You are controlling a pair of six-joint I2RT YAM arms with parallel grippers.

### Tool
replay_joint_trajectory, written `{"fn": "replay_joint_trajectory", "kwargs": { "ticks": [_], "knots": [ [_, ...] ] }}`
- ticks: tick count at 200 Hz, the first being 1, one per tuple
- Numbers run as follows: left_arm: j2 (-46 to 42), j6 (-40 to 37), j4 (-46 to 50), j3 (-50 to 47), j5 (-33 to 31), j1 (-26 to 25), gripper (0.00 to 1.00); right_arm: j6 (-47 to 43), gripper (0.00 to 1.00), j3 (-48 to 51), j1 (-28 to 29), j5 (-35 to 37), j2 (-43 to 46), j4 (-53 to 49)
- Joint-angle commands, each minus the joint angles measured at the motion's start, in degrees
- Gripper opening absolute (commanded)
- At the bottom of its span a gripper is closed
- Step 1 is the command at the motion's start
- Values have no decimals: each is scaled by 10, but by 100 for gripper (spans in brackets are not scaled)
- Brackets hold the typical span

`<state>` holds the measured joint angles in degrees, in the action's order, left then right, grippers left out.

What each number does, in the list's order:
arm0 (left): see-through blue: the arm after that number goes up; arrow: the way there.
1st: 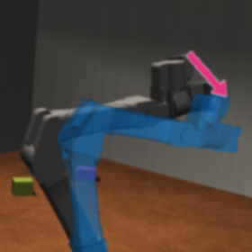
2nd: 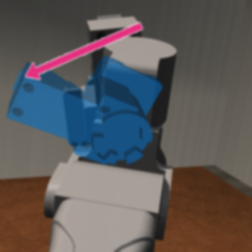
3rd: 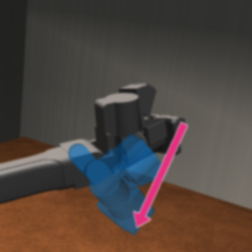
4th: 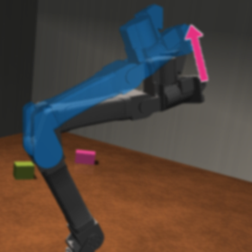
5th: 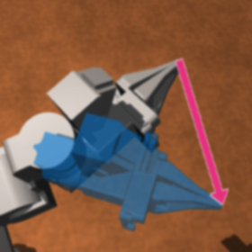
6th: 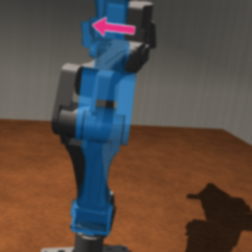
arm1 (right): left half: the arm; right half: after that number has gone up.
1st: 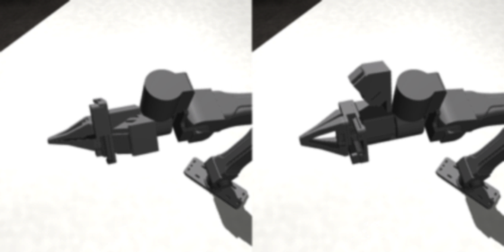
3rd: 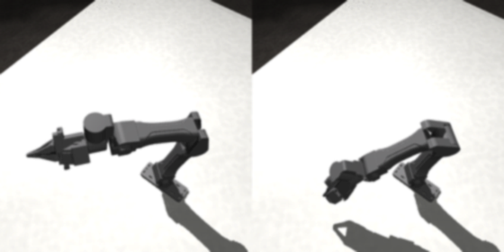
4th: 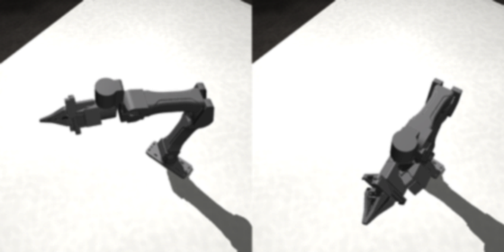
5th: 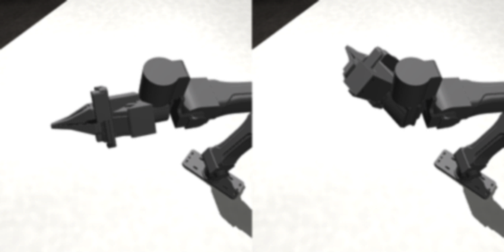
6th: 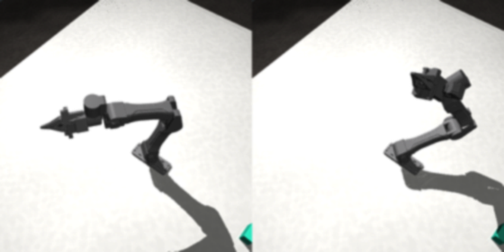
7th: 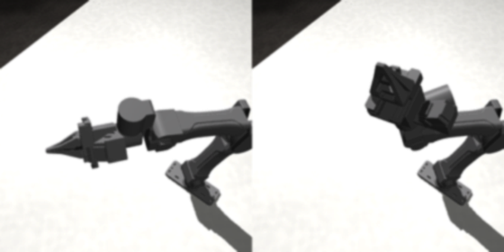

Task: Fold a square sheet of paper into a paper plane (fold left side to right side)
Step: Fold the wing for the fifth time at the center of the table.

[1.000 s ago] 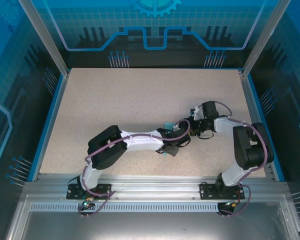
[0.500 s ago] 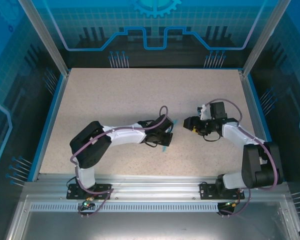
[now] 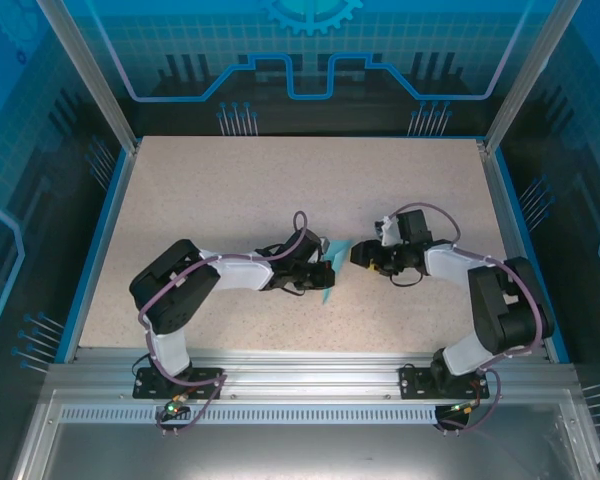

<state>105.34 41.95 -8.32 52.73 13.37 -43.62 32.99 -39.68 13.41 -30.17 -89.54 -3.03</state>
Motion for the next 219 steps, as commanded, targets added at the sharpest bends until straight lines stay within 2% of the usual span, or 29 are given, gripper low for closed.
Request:
{"fn": "replay_joint_trajectory", "kwargs": {
  "ticks": [1, 88, 219],
  "knots": [
    [-22, 39, -62, -21, 35, 15, 1, 25, 59, -18, 18, 21, -26, 44],
    [-3, 128, -168, -64, 64, 41, 0, 54, 52, -62, 49, 28, -101, 77],
    [30, 172, -230, -89, 79, 62, 0, 49, 50, -137, 72, 56, -171, 23]
  ]
}}
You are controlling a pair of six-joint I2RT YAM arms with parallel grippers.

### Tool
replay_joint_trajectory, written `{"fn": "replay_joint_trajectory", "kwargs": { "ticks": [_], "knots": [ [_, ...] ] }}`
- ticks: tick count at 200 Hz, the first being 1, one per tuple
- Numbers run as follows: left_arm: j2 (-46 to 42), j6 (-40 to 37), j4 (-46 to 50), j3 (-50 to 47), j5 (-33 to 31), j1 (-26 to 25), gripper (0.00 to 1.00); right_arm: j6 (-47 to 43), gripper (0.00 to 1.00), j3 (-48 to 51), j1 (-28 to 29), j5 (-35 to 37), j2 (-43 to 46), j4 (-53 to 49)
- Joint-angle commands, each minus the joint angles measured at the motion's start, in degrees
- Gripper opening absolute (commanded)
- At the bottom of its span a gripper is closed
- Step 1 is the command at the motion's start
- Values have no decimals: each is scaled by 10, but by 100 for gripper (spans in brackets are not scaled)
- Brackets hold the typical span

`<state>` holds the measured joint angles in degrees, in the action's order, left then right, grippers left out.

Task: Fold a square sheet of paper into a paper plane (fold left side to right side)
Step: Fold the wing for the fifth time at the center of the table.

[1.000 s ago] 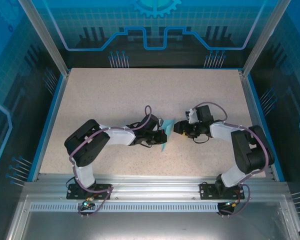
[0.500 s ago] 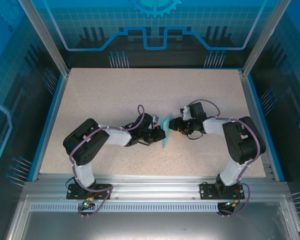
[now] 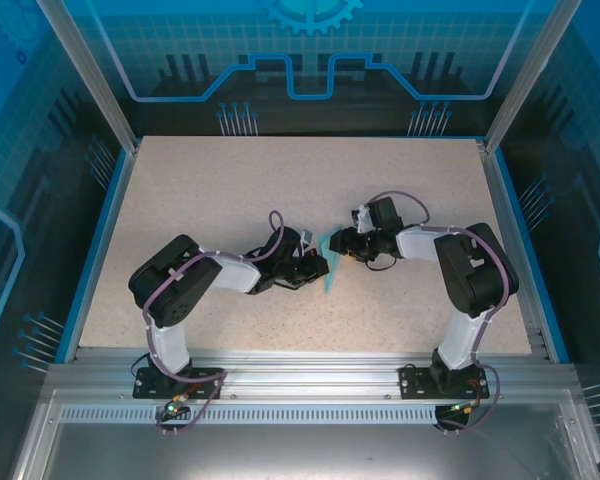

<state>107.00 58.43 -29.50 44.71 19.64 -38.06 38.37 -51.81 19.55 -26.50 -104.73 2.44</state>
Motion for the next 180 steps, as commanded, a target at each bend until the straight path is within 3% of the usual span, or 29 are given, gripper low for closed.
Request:
{"fn": "replay_joint_trajectory", "kwargs": {
  "ticks": [1, 52, 82, 180],
  "knots": [
    [14, 7, -18, -9, 16, 7, 0, -5, 50, -17, 10, 20, -19, -32],
    [37, 15, -33, -9, 25, 10, 0, -22, 45, -60, 18, 43, -50, -119],
    [35, 15, -33, -9, 27, 12, 5, -21, 45, -70, 19, 44, -64, -133],
    [-32, -18, 35, -1, 26, 31, 44, -22, 44, -72, 21, 41, -72, -132]
  ]
}}
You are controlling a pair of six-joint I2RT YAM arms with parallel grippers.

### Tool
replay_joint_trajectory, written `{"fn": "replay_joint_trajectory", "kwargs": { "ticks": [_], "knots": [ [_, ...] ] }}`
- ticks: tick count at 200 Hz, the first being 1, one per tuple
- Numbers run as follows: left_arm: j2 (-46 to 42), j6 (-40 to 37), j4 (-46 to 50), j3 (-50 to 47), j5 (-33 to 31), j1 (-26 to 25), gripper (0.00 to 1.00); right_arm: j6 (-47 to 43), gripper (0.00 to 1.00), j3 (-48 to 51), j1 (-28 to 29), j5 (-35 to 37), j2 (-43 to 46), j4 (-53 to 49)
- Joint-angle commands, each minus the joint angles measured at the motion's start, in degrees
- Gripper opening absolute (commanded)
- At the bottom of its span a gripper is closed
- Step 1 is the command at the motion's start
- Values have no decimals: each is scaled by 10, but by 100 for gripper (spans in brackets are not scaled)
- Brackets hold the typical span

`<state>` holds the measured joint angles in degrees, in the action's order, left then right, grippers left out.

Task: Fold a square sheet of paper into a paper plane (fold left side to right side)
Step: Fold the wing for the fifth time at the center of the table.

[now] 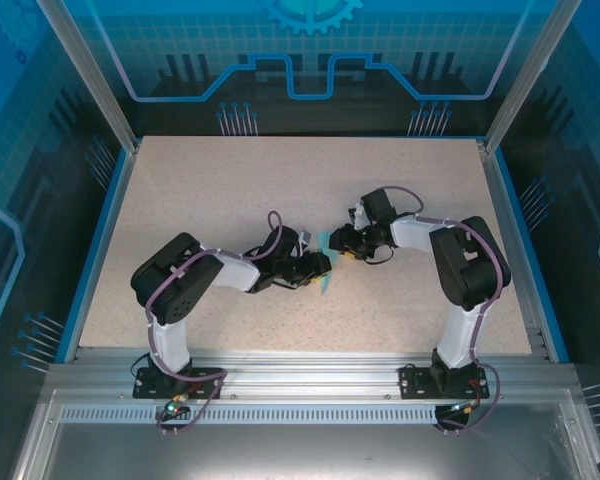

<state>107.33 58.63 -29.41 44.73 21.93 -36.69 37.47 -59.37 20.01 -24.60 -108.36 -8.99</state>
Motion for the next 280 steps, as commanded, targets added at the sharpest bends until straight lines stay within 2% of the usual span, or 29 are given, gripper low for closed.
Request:
{"fn": "replay_joint_trajectory", "kwargs": {
  "ticks": [1, 24, 48, 120, 185, 223, 280],
  "knots": [
    [-37, -20, 35, -1, 3, 18, 44, -13, 44, 4, 17, 21, -35, -18],
    [-54, -29, 65, 1, 0, 42, 50, -14, 44, 4, 17, 21, -34, -16],
    [-47, -35, 82, 22, 17, 66, 50, -13, 44, 5, 17, 20, -34, -16],
    [27, -53, 122, 107, 35, 72, 42, -13, 44, 8, 17, 20, -30, -16],
    [68, -31, 79, 119, 66, 72, 38, -13, 44, 7, 18, 20, -34, -16],
    [77, -25, 65, 123, 74, 72, 31, -14, 44, 5, 19, 19, -37, -16],
    [78, -46, 98, 137, 60, 72, 10, -17, 43, 3, 19, 20, -39, -21]
  ]
}}
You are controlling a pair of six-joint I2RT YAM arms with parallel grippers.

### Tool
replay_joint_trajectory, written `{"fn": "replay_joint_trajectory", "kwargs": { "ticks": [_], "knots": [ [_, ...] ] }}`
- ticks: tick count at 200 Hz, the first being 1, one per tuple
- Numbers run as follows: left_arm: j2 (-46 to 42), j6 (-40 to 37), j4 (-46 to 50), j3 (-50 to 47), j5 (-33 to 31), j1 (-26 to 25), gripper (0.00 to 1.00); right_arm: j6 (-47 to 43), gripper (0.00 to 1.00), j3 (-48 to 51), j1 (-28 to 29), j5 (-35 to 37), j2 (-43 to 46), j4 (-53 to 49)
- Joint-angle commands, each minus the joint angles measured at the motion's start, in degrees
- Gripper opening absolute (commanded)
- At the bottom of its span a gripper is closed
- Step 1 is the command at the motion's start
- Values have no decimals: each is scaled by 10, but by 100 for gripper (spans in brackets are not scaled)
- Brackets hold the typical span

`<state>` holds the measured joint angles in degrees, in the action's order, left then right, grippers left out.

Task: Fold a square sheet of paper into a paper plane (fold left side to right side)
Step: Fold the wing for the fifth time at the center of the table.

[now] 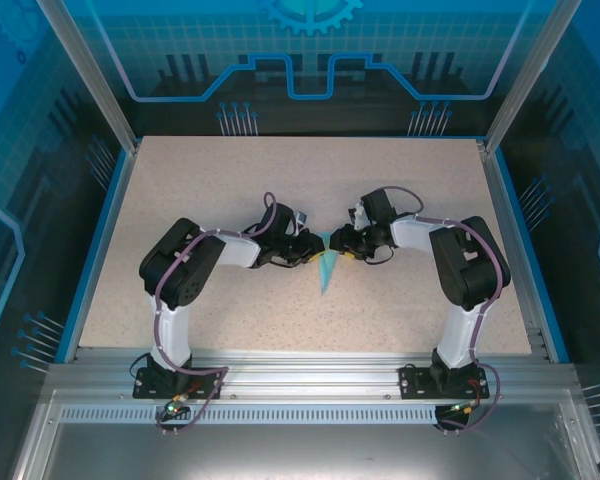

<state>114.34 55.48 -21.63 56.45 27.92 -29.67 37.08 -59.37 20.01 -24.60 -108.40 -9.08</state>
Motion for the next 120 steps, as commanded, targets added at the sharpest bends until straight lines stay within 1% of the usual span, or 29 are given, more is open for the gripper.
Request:
{"fn": "replay_joint_trajectory", "kwargs": {
  "ticks": [1, 12, 33, 74, 120],
  "knots": [
    [8, -15, 21, 20, 0, 1, 10, -13, 43, 3, 19, 20, -38, -20],
    [9, -22, 31, 24, -5, 2, 5, -14, 43, 3, 20, 20, -38, -21],
    [10, -37, 49, 32, -12, 6, 2, -15, 43, 3, 20, 19, -36, -21],
    [19, -66, 75, 46, -18, 10, 1, -17, 44, 4, 20, 17, -34, -22],
    [35, -82, 74, 49, -18, 15, 1, -20, 46, 4, 20, 15, -31, -20]
  ]
}}
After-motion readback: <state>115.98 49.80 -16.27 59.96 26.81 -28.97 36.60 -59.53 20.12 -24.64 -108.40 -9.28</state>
